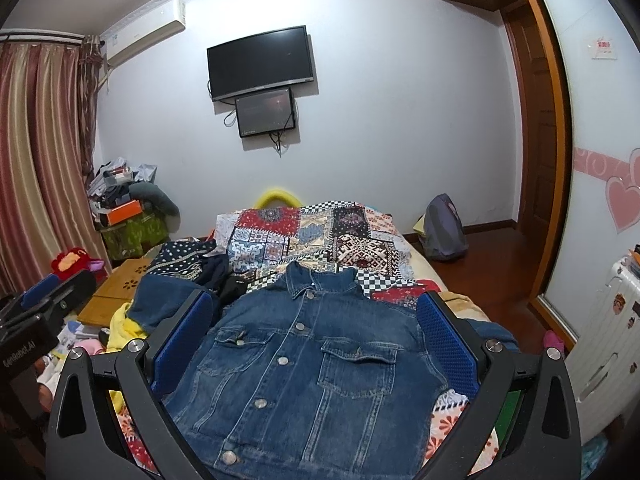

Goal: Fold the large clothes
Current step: 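Grasp the denim jacket sleeve with the left gripper and lift it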

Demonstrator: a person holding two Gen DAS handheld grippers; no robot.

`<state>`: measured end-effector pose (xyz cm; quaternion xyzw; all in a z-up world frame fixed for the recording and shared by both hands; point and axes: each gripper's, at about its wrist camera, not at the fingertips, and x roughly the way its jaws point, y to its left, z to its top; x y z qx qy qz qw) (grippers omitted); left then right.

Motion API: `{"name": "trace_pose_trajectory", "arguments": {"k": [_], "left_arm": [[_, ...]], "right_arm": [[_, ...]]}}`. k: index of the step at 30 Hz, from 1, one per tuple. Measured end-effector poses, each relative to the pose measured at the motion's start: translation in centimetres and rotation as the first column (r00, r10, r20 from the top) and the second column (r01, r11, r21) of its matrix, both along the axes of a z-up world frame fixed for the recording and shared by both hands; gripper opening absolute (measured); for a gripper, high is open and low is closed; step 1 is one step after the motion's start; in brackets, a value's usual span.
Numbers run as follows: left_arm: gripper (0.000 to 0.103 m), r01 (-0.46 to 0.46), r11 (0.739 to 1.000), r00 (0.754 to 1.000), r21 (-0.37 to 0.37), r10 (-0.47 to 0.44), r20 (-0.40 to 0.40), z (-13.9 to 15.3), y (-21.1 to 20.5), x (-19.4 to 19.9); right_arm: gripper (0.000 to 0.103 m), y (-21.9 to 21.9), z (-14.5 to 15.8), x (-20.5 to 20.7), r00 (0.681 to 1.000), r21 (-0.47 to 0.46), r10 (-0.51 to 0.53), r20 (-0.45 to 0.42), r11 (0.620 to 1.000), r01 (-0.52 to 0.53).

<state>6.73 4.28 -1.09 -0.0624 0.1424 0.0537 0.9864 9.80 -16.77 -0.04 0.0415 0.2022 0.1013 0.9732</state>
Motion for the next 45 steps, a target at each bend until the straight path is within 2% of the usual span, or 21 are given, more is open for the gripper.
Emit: {"name": "trace_pose_trajectory", "arguments": {"k": [7, 10, 12, 15, 20, 22, 25, 28, 29, 31, 34, 36, 39, 41, 42, 43, 44, 45], "left_arm": [[0.101, -0.124, 0.992, 0.991, 0.006, 0.125, -0.041, -1.0, 5.7, 5.4], [0.101, -0.203, 0.979, 0.974, 0.017, 0.204, -0.097, -2.2, 9.4, 8.0], [0.101, -0.214, 0.977, 0.967, -0.016, 0.210, -0.143, -3.4, 12.3, 9.5], [0.101, -0.244, 0.964, 0.949, -0.107, 0.215, -0.231, -5.7, 17.0, 11.3], [0.101, -0.337, 0.909, 0.892, -0.247, 0.224, -0.392, -11.1, 25.1, 13.4], [0.101, -0.359, 0.877, 0.876, -0.320, 0.197, -0.441, -13.5, 28.0, 14.0], [0.101, -0.360, 0.827, 0.870, -0.431, 0.131, -0.474, -16.7, 31.1, 14.8], [0.100, -0.355, 0.789, 0.868, -0.501, 0.078, -0.491, -19.1, 33.0, 16.1], [0.097, -0.352, 0.780, 0.867, -0.517, 0.064, -0.494, -19.7, 33.5, 16.4], [0.093, -0.351, 0.745, 0.867, -0.568, 0.030, -0.497, -21.3, 34.6, 17.4], [0.085, -0.344, 0.664, 0.872, -0.664, -0.037, -0.488, -24.1, 35.8, 19.0], [0.080, -0.338, 0.629, 0.874, -0.700, -0.065, -0.481, -25.4, 36.2, 19.7], [0.067, -0.341, 0.617, 0.873, -0.710, -0.072, -0.482, -26.7, 36.2, 20.6], [0.052, -0.347, 0.602, 0.875, -0.719, -0.068, -0.479, -27.5, 36.5, 21.0], [0.049, -0.345, 0.590, 0.878, -0.730, -0.071, -0.473, -27.8, 36.5, 21.2], [0.042, -0.340, 0.585, 0.882, -0.736, -0.074, -0.466, -28.0, 36.4, 21.3], [0.035, -0.342, 0.587, 0.881, -0.733, -0.070, -0.468, -28.0, 36.3, 21.4], [0.033, -0.355, 0.603, 0.877, -0.715, -0.051, -0.479, -27.7, 36.1, 21.4]], "right_arm": [[0.101, 0.5, -0.3, 4.5, 1.000, -0.020, -0.010, -0.002, 1.000, 0.010], [0.101, 0.8, -1.0, 6.8, 1.000, -0.033, -0.018, -0.026, 0.999, 0.017], [0.101, 1.0, -1.9, 8.6, 0.998, -0.044, -0.018, -0.061, 0.999, 0.015], [0.101, 1.1, -3.8, 11.3, 0.990, -0.045, -0.014, -0.142, 0.999, 0.008], [0.101, 0.8, -7.4, 15.1, 0.956, -0.025, -0.034, -0.290, 0.999, 0.028], [0.101, 0.6, -8.7, 16.3, 0.938, -0.024, -0.047, -0.342, 0.999, 0.041], [0.101, 0.4, -10.2, 17.3, 0.914, -0.017, -0.049, -0.403, 0.999, 0.046], [0.101, 0.3, -11.4, 17.9, 0.896, -0.013, -0.050, -0.441, 0.999, 0.049], [0.101, 0.2, -11.7, 18.0, 0.890, -0.018, -0.051, -0.453, 0.999, 0.048], [0.101, 0.3, -12.1, 18.2, 0.883, -0.029, -0.057, -0.466, 0.998, 0.049], [0.101, 0.2, -12.6, 18.7, 0.877, -0.042, -0.067, -0.477, 0.998, 0.054], [0.101, 0.2, -13.0, 19.2, 0.873, -0.047, -0.071, -0.482, 0.997, 0.056], [0.101, 0.1, -13.3, 19.5, 0.864, -0.057, -0.081, -0.498, 0.997, 0.061], [0.101, 0.2, -13.5, 19.7, 0.859, -0.060, -0.088, -0.505, 0.996, 0.067], [0.101, 0.2, -13.6, 19.7, 0.856, -0.061, -0.090, -0.508, 0.996, 0.068], [0.101, 0.3, -13.6, 19.8, 0.855, -0.063, -0.092, -0.511, 0.996, 0.069], [0.101, 0.3, -13.7, 19.9, 0.852, -0.065, -0.094, -0.515, 0.995, 0.070], [0.101, 0.3, -13.8, 20.0, 0.850, -0.068, -0.097, -0.517, 0.995, 0.072]]}}
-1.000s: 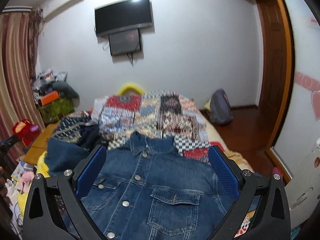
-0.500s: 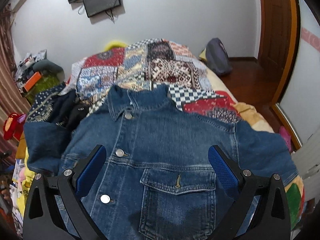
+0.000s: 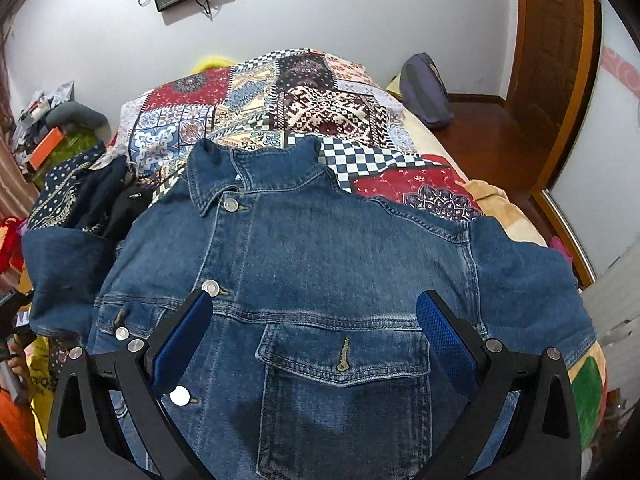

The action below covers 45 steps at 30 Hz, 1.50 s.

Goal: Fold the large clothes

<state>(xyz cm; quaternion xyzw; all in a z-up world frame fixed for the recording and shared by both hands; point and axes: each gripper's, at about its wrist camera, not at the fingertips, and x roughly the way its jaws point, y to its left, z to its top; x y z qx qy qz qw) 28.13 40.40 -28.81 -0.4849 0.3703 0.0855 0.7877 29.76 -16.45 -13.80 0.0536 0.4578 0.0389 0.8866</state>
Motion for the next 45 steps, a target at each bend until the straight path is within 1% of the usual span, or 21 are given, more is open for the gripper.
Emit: {"name": "trace_pose_trajectory", "arguments": {"k": [1, 2, 3, 4, 6, 10, 14, 17, 18, 21, 24, 26, 28, 32, 34, 36, 37, 39, 40, 43, 45], "left_arm": [[0.026, -0.003, 1.000, 1.000, 0.028, 0.003, -0.002, 0.4, -0.2, 0.0], [0.016, -0.008, 0.997, 1.000, 0.078, 0.008, -0.006, 1.1, -0.5, -0.1], [0.013, -0.013, 0.990, 1.000, 0.143, 0.016, -0.016, 2.0, -0.9, -0.3], [0.013, -0.015, 0.979, 1.000, 0.204, 0.017, -0.011, 2.9, -1.0, -0.6], [0.012, -0.022, 0.957, 1.000, 0.288, 0.019, 0.016, 5.0, -1.6, -1.1], [0.008, -0.033, 0.910, 0.997, 0.414, 0.002, 0.076, 10.2, -3.3, -1.8], [0.007, -0.021, 0.873, 0.989, 0.487, -0.054, 0.140, 15.6, -6.0, -2.1], [0.004, 0.007, 0.841, 0.973, 0.541, -0.129, 0.189, 19.5, -9.4, -0.8], [0.004, 0.016, 0.824, 0.965, 0.566, -0.160, 0.206, 20.8, -11.1, -0.7], [0.004, 0.048, 0.784, 0.943, 0.618, -0.241, 0.232, 23.6, -15.9, 0.0], [0.003, 0.084, 0.739, 0.929, 0.669, -0.302, 0.216, 25.2, -20.7, 1.7], [0.003, 0.128, 0.700, 0.913, 0.703, -0.359, 0.191, 25.3, -24.1, 2.6], [0.003, 0.190, 0.650, 0.893, 0.736, -0.426, 0.146, 24.6, -27.9, 4.0], [0.003, 0.334, 0.577, 0.844, 0.745, -0.535, 0.036, 21.6, -33.9, 6.0], [0.003, 0.423, 0.539, 0.815, 0.728, -0.577, -0.046, 18.8, -36.6, 7.0], [0.003, 0.491, 0.518, 0.788, 0.701, -0.607, -0.104, 16.6, -38.7, 7.3], [0.003, 0.534, 0.498, 0.765, 0.684, -0.629, -0.139, 15.1, -39.9, 7.3], [0.003, 0.579, 0.468, 0.730, 0.668, -0.663, -0.169, 13.6, -41.7, 6.7], [0.003, 0.607, 0.443, 0.706, 0.659, -0.682, -0.192, 12.7, -42.8, 6.3], [0.004, 0.657, 0.391, 0.664, 0.644, -0.704, -0.250, 10.7, -44.5, 5.4], [0.004, 0.681, 0.378, 0.650, 0.627, -0.707, -0.279, 9.7, -45.2, 5.1]], "right_arm": [[0.101, 0.0, 0.0, 0.0, 1.000, -0.003, -0.002, -0.003, 1.000, 0.002], [0.101, 0.0, 0.0, 0.1, 1.000, -0.005, -0.002, -0.004, 1.000, 0.002], [0.101, 0.0, 0.1, 0.0, 1.000, -0.006, -0.003, -0.006, 1.000, 0.003], [0.101, 0.0, 0.2, 0.0, 1.000, -0.006, -0.002, -0.004, 1.000, 0.002], [0.101, 0.1, 0.5, -0.2, 1.000, -0.003, 0.000, 0.004, 1.000, 0.000], [0.101, 0.2, 1.1, -0.7, 1.000, 0.015, 0.009, 0.019, 1.000, -0.010], [0.101, 0.1, 2.2, -1.2, 0.998, 0.027, 0.022, 0.050, 0.999, -0.024], [0.101, -0.3, 3.2, -1.6, 0.997, 0.028, 0.027, 0.078, 0.999, -0.029], [0.101, -0.5, 3.5, -1.6, 0.996, 0.029, 0.027, 0.087, 0.999, -0.030], [0.101, -1.2, 4.2, -1.8, 0.993, 0.036, 0.033, 0.110, 0.999, -0.037], [0.101, -1.7, 4.8, -1.9, 0.989, 0.031, 0.052, 0.140, 0.998, -0.057], [0.101, -2.2, 5.0, -1.8, 0.985, 0.017, 0.081, 0.150, 0.996, -0.084], [0.101, -2.3, 5.0, -1.7, 0.984, -0.001, 0.098, 0.149, 0.995, -0.099], [0.101, -3.1, 4.8, -1.7, 0.982, -0.021, 0.120, 0.144, 0.993, -0.118], [0.101, -3.6, 4.5, -1.9, 0.983, -0.025, 0.120, 0.139, 0.993, -0.118], [0.101, -4.2, 4.1, -2.0, 0.984, -0.026, 0.122, 0.127, 0.993, -0.119], [0.101, -4.5, 3.9, -2.0, 0.986, -0.023, 0.122, 0.118, 0.993, -0.120], [0.101, -5.1, 3.2, -2.0, 0.989, -0.014, 0.117, 0.096, 0.993, -0.116], [0.101, -5.4, 2.9, -2.0, 0.990, -0.010, 0.115, 0.086, 0.993, -0.115], [0.101, -6.0, 2.1, -2.2, 0.992, -0.004, 0.111, 0.056, 0.994, -0.111], [0.101, -6.0, 1.7, -2.3, 0.993, -0.006, 0.110, 0.039, 0.994, -0.110]]}}
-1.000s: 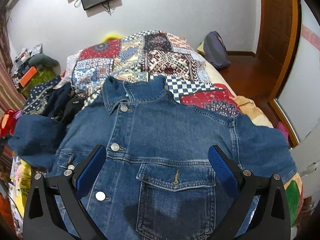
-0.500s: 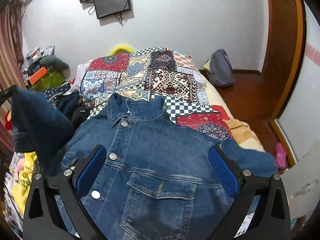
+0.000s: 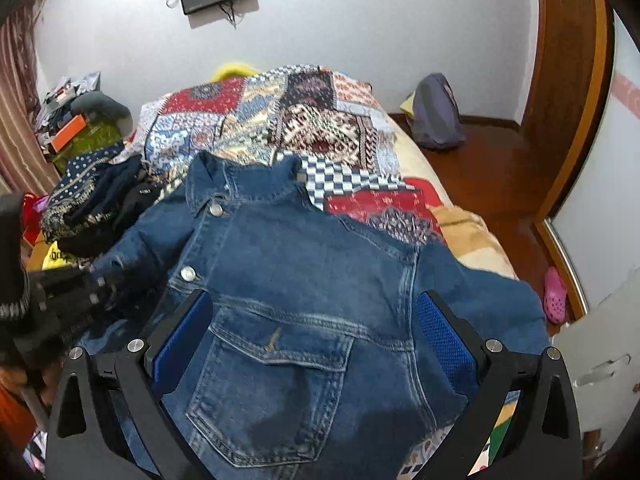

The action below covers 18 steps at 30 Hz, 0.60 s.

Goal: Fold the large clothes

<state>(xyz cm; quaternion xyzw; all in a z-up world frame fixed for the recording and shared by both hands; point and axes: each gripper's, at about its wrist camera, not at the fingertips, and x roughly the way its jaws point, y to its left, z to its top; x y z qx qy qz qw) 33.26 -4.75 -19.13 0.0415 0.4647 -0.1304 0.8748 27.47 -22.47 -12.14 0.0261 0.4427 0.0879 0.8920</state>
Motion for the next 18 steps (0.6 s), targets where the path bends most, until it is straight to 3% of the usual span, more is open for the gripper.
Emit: {"name": "trace_pose_trajectory", "arguments": {"k": [4, 8, 11, 18], "left_arm": [[0.016, 0.025, 0.999, 0.999, 0.020, -0.024, -0.048, -1.4, -1.1, -1.2], [0.045, 0.054, 0.999, 0.998, 0.007, -0.054, -0.035, -0.5, -0.7, -2.7], [0.051, 0.034, 0.999, 0.999, 0.009, -0.034, 0.013, 1.2, 0.5, -3.8], [0.062, -0.144, 0.990, 0.978, 0.008, 0.141, 0.153, 5.6, 7.6, -5.9]], "right_arm": [[0.101, 0.3, -0.3, -0.3, 1.000, -0.020, 0.010, -0.008, 1.000, -0.010], [0.101, 1.4, 0.1, -0.5, 0.999, -0.041, 0.039, -0.001, 0.998, -0.039], [0.101, 2.6, 0.8, -0.6, 0.997, -0.065, 0.069, 0.021, 0.996, -0.068], [0.101, 6.7, 2.1, -1.0, 0.983, -0.113, 0.165, 0.078, 0.981, -0.156]]}}
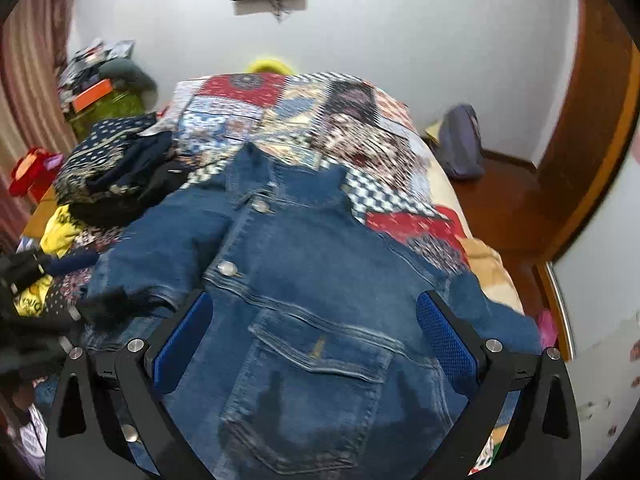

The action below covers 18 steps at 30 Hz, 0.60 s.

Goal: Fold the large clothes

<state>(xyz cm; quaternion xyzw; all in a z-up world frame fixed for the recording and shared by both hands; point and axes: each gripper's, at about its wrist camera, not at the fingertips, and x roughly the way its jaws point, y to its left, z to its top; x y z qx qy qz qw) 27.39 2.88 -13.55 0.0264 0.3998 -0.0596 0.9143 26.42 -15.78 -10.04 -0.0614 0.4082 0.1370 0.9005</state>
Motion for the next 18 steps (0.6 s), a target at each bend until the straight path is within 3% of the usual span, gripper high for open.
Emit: {"name": "trace_pose_trajectory", "arguments": {"k": [6, 10, 13, 18], "left_arm": [[0.066, -0.194, 0.980, 0.980, 0.038, 0.192, 0.050, 1.1, 7.4, -1.8], [0.066, -0.290, 0.957, 0.957, 0.027, 0.290, 0.022, 0.0, 11.7, -3.5], [0.066, -0.333, 0.943, 0.943, -0.001, 0.333, -0.019, -1.4, 13.9, -4.6], [0.066, -0.369, 0.929, 0.927, -0.031, 0.365, -0.080, -3.6, 16.0, -6.1]], "right_arm": [[0.101, 5.7, 0.4, -0.8, 0.990, -0.075, 0.140, 0.031, 0.988, -0.137], [0.101, 9.8, 0.0, -1.8, 0.965, -0.129, 0.260, 0.023, 0.958, -0.255], [0.100, 13.2, -1.2, -2.8, 0.932, -0.165, 0.362, -0.005, 0.919, -0.358], [0.099, 18.4, -5.6, -3.8, 0.856, -0.279, 0.501, -0.129, 0.810, -0.516]]}}
